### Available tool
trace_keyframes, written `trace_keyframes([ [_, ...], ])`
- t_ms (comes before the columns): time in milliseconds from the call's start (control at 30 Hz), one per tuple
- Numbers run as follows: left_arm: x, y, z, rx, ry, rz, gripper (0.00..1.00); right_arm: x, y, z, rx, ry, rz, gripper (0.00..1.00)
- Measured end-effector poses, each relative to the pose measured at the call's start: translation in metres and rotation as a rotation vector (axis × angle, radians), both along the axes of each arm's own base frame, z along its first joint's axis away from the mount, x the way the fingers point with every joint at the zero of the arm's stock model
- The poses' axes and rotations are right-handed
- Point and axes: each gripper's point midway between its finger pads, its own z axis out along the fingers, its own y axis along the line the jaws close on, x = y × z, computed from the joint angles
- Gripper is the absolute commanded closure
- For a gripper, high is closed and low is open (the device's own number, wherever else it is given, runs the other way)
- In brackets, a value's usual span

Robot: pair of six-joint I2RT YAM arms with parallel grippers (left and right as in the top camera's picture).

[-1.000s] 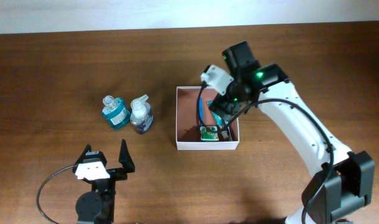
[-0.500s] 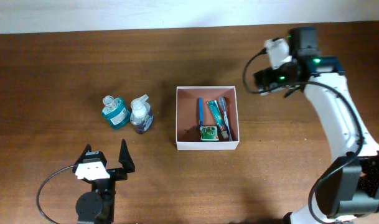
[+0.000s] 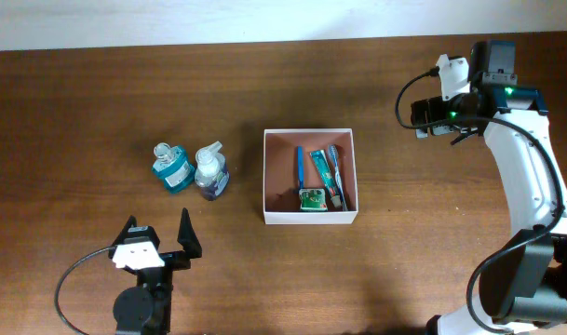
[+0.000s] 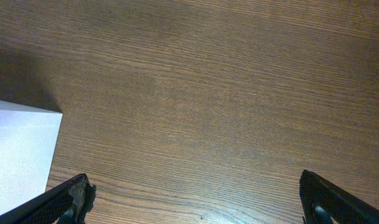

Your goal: Pack container

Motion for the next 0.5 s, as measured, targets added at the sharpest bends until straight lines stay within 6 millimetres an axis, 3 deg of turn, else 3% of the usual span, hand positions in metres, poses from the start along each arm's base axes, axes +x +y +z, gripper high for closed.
trace_keyframes([
  [367,0.000,0.000,0.001,-0.001,-0.004,-0.002,0.01,0.000,0.000,0.000,0.000,0.000,0.000,0.02],
  [500,0.001,-0.006,0.015,-0.009,-0.060,-0.032,0.01,0.000,0.000,0.000,0.000,0.000,-0.001,0.02],
])
